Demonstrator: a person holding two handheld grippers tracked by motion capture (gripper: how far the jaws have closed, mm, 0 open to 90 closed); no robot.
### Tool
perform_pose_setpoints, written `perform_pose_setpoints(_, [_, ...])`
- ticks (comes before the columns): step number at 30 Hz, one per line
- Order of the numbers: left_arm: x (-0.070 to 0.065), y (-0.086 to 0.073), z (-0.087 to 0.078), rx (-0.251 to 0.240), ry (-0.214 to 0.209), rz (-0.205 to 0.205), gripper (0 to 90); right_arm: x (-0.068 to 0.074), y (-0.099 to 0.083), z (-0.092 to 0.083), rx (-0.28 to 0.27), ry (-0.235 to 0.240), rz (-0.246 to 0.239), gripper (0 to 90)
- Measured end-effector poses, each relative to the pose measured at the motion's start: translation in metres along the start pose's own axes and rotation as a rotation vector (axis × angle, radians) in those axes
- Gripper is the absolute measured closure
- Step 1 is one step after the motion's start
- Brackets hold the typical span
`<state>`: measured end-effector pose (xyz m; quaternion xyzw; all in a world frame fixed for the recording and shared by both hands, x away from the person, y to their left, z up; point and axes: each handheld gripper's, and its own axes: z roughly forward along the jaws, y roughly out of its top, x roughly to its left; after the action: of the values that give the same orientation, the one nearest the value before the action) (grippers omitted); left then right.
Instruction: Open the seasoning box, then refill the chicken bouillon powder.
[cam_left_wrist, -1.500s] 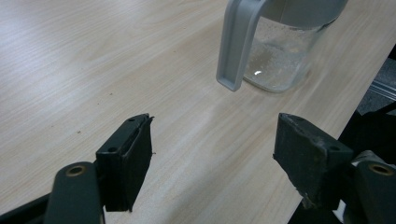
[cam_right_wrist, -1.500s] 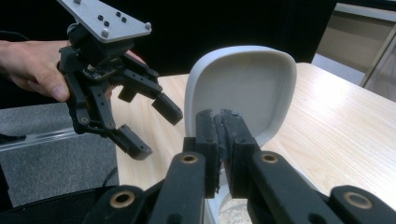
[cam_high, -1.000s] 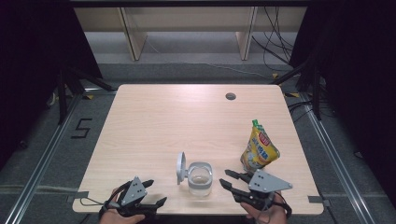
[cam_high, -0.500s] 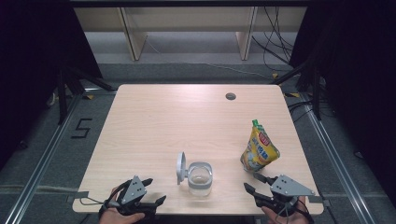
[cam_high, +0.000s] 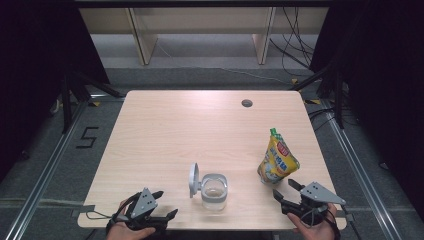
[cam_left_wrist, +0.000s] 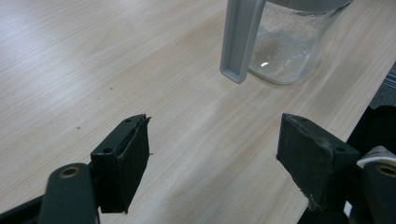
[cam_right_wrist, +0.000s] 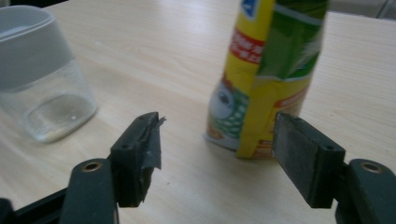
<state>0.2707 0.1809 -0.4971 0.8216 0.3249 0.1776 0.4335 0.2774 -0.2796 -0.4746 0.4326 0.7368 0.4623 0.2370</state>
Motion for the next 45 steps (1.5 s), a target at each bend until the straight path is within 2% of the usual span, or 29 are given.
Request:
perform_pose_setpoints(1, [0.002, 0.000, -0.001, 0.032, 0.010, 0.011, 24.7, -0.001, 0.000, 0.001, -0.002, -0.014, 0.017, 31.0])
perform_pose_setpoints(2, [0.001, 0.000, 0.000, 0.021, 0.006, -0.003, 24.7, -0.001, 0.000, 0.002, 0.005, -0.018, 0.045, 29.5])
perform_pose_setpoints(4, [0.001, -0.001, 0.000, 0.006, 0.008, -0.013, 24.8, -0.005, 0.000, 0.004, 0.006, -0.024, 0.048, 28.1])
perform_pose_setpoints(6, [0.002, 0.000, 0.000, 0.024, 0.016, -0.002, 24.8, -0.010, -0.001, 0.009, -0.013, -0.030, 0.027, 24.6])
perform_pose_setpoints(8, [0.002, 0.000, 0.001, 0.018, 0.007, -0.019, 24.8, -0.010, 0.000, 0.012, -0.012, -0.046, 0.058, 23.4])
perform_pose_setpoints(9, [0.002, 0.000, 0.002, 0.012, 0.008, -0.020, 24.8, -0.016, 0.001, 0.016, -0.018, -0.043, 0.027, 21.6])
perform_pose_setpoints(10, [0.002, 0.000, 0.003, 0.007, 0.014, -0.027, 24.8, -0.016, 0.001, 0.016, -0.018, -0.043, 0.027, 21.6])
perform_pose_setpoints(11, [0.001, 0.000, 0.004, 0.013, 0.002, -0.031, 24.8, -0.015, 0.001, 0.018, -0.026, -0.048, 0.056, 20.3])
perform_pose_setpoints(12, [0.001, 0.000, 0.003, 0.021, 0.008, -0.015, 24.8, -0.018, 0.000, 0.021, -0.028, -0.043, 0.037, 20.5])
perform_pose_setpoints(14, [0.000, -0.001, 0.005, 0.014, -0.001, -0.028, 24.8, -0.018, -0.001, 0.024, -0.020, -0.050, 0.099, 18.8])
perform_pose_setpoints(19, [0.000, 0.000, 0.005, 0.026, -0.005, -0.015, 24.3, -0.023, 0.000, 0.030, -0.037, -0.047, 0.069, 16.8])
perform_pose_setpoints(21, [0.001, 0.000, 0.005, 0.023, -0.006, -0.015, 23.6, -0.027, 0.001, 0.035, -0.056, -0.054, 0.012, 16.7])
perform_pose_setpoints(22, [0.001, 0.000, 0.005, 0.023, -0.007, -0.013, 23.1, -0.022, 0.001, 0.035, -0.033, -0.049, 0.092, 16.5])
perform_pose_setpoints(23, [0.001, 0.000, 0.005, 0.024, -0.008, -0.010, 22.3, -0.022, 0.002, 0.037, -0.037, -0.051, 0.087, 16.2])
perform_pose_setpoints(24, [0.001, 0.000, 0.005, 0.022, -0.009, -0.008, 21.6, -0.026, 0.002, 0.041, -0.062, -0.049, 0.040, 16.1])
perform_pose_setpoints(25, [0.001, 0.000, 0.005, 0.023, -0.009, -0.008, 20.8, -0.023, 0.002, 0.042, -0.055, -0.041, 0.093, 16.0])
perform_pose_setpoints(27, [0.001, 0.000, 0.005, 0.022, 0.001, -0.006, 19.7, -0.027, 0.003, 0.045, -0.055, -0.050, 0.072, 15.9])
perform_pose_setpoints(30, [0.001, 0.000, 0.004, 0.017, -0.010, -0.013, 19.7, -0.025, 0.002, 0.046, -0.064, -0.051, 0.109, 15.8])
perform_pose_setpoints(31, [-0.001, 0.000, 0.006, -0.002, -0.011, -0.024, 19.7, -0.026, 0.002, 0.048, -0.071, -0.058, 0.103, 15.8])
perform_pose_setpoints(33, [-0.001, 0.000, 0.004, 0.025, -0.007, 0.003, 19.7, -0.030, 0.003, 0.049, -0.079, -0.061, 0.068, 15.8])
perform_pose_setpoints(34, [-0.002, 0.000, 0.006, 0.009, -0.014, -0.003, 19.7, -0.029, 0.003, 0.050, -0.074, -0.064, 0.093, 15.9])
perform_pose_setpoints(36, [-0.002, 0.000, 0.005, 0.014, -0.016, -0.002, 19.8, -0.028, 0.003, 0.051, -0.089, -0.055, 0.098, 15.9])
perform_pose_setpoints(37, [-0.002, 0.000, 0.006, 0.012, -0.017, 0.000, 19.8, -0.031, 0.004, 0.052, -0.106, -0.077, 0.017, 16.0])
perform_pose_setpoints(39, [-0.002, 0.001, 0.007, 0.007, -0.025, -0.003, 19.8, -0.027, 0.004, 0.051, -0.066, -0.069, 0.040, 16.0])
perform_pose_setpoints(40, [-0.001, 0.001, 0.006, 0.028, -0.024, 0.011, 19.8, -0.026, 0.004, 0.051, -0.066, -0.070, 0.043, 16.2])
perform_pose_setpoints(42, [-0.001, 0.001, 0.007, 0.039, -0.024, 0.022, 19.8, -0.027, 0.003, 0.055, -0.079, -0.082, 0.027, 16.4])
perform_pose_setpoints(43, [-0.002, 0.001, 0.008, 0.028, -0.018, 0.019, 19.8, -0.027, 0.004, 0.054, -0.057, -0.084, 0.026, 16.6])
perform_pose_setpoints(44, [-0.003, 0.001, 0.008, 0.015, -0.022, 0.007, 19.9, -0.022, 0.004, 0.054, -0.070, -0.077, 0.084, 16.7])
perform_pose_setpoints(45, [-0.002, 0.001, 0.008, 0.026, -0.021, 0.019, 19.9, -0.023, 0.004, 0.055, -0.078, -0.084, 0.076, 16.8])
